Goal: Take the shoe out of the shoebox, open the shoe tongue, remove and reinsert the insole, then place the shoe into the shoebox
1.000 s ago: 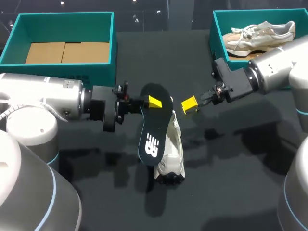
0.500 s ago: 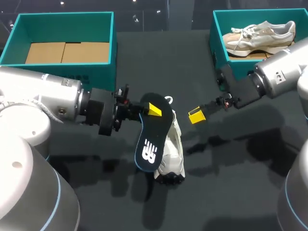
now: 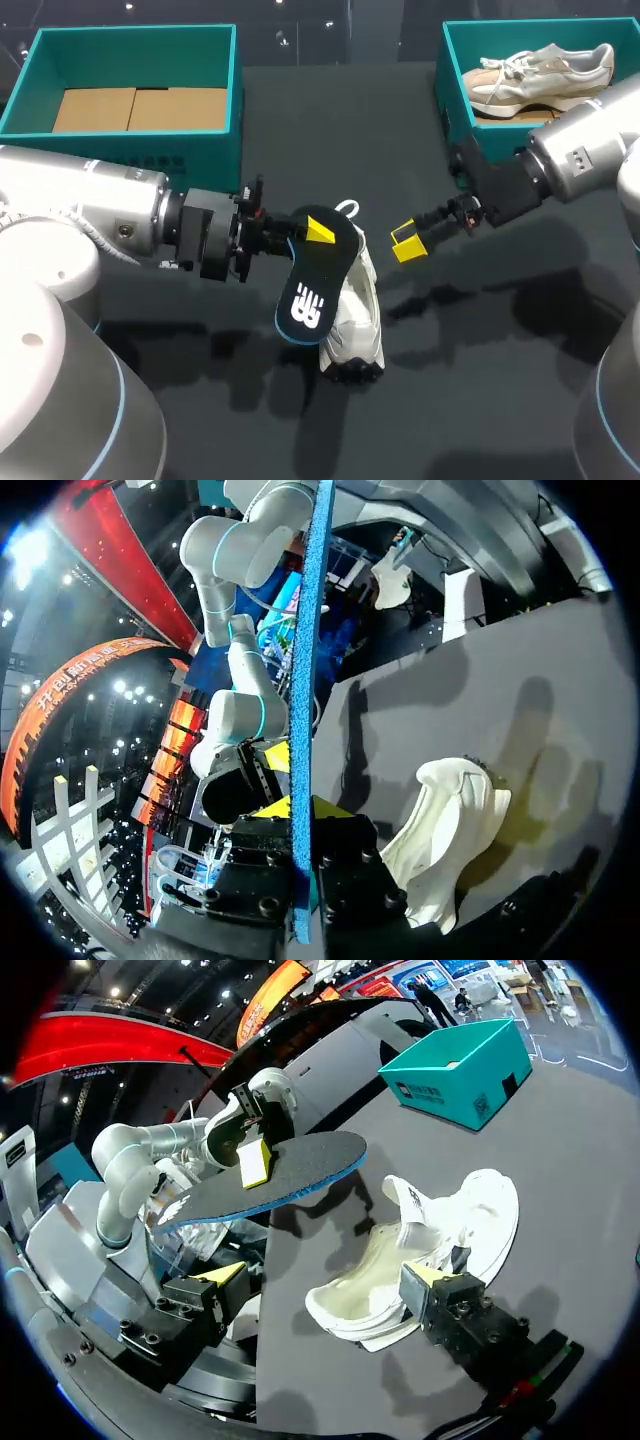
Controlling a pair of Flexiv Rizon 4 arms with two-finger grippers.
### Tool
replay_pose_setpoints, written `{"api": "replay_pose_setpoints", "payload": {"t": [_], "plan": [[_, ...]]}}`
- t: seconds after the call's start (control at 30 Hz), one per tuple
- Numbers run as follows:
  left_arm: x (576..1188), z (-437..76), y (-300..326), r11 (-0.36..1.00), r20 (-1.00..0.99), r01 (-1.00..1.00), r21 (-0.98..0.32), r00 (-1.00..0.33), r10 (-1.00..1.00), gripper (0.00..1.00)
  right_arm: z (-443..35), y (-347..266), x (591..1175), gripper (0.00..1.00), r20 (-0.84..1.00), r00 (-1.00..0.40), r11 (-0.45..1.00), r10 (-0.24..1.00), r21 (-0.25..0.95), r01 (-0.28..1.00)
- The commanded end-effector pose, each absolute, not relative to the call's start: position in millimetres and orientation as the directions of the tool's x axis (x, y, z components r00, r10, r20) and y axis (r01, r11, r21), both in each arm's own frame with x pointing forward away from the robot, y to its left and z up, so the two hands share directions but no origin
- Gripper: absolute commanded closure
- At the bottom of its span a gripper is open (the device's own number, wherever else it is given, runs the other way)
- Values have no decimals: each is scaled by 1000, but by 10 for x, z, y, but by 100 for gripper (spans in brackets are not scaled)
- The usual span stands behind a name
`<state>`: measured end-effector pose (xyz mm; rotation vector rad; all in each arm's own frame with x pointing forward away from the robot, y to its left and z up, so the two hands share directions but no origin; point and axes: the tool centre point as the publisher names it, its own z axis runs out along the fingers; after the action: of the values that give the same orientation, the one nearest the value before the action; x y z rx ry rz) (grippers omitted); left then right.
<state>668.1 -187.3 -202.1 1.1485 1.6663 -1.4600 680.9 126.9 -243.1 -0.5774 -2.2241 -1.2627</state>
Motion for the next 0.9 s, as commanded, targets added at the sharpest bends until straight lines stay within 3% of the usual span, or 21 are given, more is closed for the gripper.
{"api": "replay_pose_setpoints", "payload": {"t": [0.03,0.2,0.37,0.47,0.77,0.83,0.9], "plan": [[6483,-1975,-1731,-6,-819,834,-551,-539,195,100,-2363,1272,6672,0,517,-841,514,158,685,517],[6270,-1962,-1689,-54,-707,712,-701,-682,188,100,-2436,1265,6616,0,426,-889,536,169,717,445],[6071,-1883,-1635,-97,-635,628,-772,-756,159,100,-2519,1274,6544,0,359,-920,598,158,706,379],[6003,-1784,-1580,-69,-728,729,-681,-664,171,100,-2536,1280,6525,0,358,-922,626,145,688,366],[5978,-1803,-1605,-61,-724,727,-684,-666,177,100,-2536,1280,6525,0,358,-922,626,145,688,366],[5938,-1842,-1633,-51,-707,712,-700,-683,183,100,-2607,1320,6499,0,290,-953,666,82,696,269],[5897,-1875,-1644,-47,-682,687,-725,-708,180,100,-2712,1302,6461,0,276,-958,682,77,687,253]]}}
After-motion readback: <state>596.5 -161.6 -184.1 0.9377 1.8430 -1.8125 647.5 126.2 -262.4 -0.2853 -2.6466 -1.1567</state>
